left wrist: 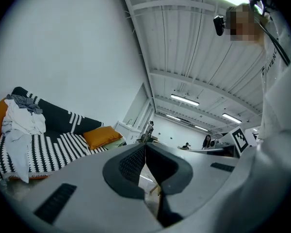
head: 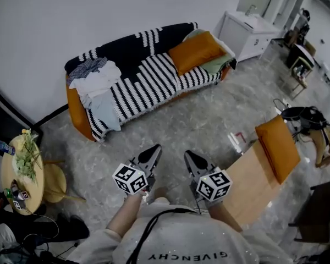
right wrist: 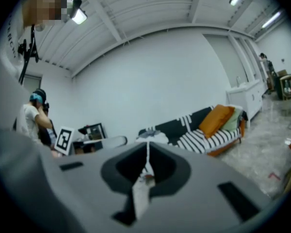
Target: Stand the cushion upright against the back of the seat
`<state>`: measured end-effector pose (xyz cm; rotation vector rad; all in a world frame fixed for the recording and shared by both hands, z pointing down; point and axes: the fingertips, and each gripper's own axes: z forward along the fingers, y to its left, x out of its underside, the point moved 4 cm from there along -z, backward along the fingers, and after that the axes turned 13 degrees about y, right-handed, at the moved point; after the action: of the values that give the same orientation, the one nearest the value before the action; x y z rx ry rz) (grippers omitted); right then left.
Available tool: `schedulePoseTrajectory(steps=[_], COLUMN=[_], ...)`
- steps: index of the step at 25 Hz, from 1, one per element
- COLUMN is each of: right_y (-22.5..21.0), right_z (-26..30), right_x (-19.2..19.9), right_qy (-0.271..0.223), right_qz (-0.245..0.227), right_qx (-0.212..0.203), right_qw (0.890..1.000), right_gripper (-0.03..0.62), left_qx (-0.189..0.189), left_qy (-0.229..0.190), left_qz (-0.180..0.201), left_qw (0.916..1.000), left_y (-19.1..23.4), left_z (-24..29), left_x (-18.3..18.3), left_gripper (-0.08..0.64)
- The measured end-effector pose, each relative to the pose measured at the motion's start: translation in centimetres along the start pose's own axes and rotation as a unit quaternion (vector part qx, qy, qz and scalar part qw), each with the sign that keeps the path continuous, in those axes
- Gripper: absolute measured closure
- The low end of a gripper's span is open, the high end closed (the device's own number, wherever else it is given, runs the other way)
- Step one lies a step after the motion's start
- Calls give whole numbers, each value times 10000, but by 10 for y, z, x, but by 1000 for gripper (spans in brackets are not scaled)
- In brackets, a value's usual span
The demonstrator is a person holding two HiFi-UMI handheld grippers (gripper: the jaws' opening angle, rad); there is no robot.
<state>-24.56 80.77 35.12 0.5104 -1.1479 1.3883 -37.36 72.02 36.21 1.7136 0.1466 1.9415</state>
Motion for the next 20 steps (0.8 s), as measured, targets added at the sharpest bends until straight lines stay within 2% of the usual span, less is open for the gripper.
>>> schedulePoseTrajectory(steps=[6, 11, 15, 20], right_y=[-18, -39, -67, -111], right_z=[43, 62, 78, 120], right_x=[-17, -23, -29, -53], right_qy=[71, 170, 238, 166], right_qz=[35, 166, 306, 191], right_qx=[187, 257, 267, 227], right_qw=[9998, 9994, 9989, 9994], right_gripper=[572, 572, 572, 572], left_qx=[-29, 32, 59, 4], left_qy=[73, 162, 246, 326], left_qz=[-49, -142, -163, -113], left_qw=[10000, 9998, 9995, 9994], left_y=[46, 65, 79, 116], left_z=[20, 43, 69, 120], left_x=[-15, -21, -25, -41], left_gripper=[535, 535, 535, 535])
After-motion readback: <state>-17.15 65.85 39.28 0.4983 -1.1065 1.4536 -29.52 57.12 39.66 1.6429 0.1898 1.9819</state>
